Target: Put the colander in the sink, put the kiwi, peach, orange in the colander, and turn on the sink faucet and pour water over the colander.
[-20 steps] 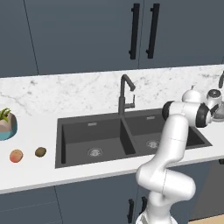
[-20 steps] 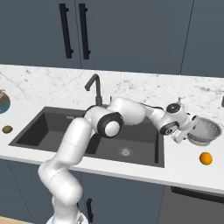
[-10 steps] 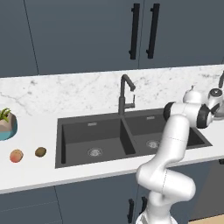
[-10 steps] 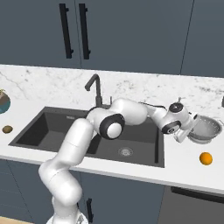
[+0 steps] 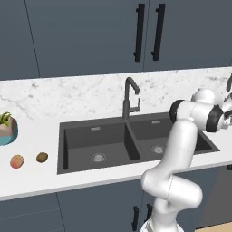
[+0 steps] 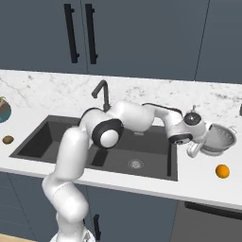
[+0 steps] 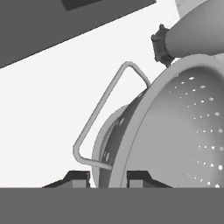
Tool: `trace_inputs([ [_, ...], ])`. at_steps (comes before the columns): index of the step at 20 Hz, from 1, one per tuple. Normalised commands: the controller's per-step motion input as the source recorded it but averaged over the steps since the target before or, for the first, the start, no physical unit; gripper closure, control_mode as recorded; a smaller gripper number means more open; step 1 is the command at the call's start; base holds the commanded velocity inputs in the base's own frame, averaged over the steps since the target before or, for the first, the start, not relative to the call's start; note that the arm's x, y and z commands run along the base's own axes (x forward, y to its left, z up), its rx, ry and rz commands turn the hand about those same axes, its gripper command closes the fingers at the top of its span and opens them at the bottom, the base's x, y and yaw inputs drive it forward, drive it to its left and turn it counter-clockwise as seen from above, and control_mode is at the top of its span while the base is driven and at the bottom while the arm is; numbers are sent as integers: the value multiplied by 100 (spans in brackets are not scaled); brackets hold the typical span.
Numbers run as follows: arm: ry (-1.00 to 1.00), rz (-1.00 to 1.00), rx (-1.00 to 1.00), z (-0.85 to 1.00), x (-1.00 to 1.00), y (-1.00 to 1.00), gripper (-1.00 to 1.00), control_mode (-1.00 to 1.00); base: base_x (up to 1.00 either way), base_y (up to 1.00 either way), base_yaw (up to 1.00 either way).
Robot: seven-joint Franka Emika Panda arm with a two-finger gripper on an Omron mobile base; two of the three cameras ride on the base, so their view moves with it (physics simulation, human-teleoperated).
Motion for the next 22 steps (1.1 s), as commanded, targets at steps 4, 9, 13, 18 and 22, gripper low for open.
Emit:
trace_inputs([
  [4,-1,9,0,32,-76,36,100,-100,0,0,0],
  [9,3,8,0,42,-51,57,100,-100,0,0,0],
  [13,10,7,0,49,-55,59,100,-100,0,0,0],
  [18,12,0,0,41,-55,55,100,-100,0,0,0],
  [22,8,0,0,47,-48,58,100,-100,0,0,0],
])
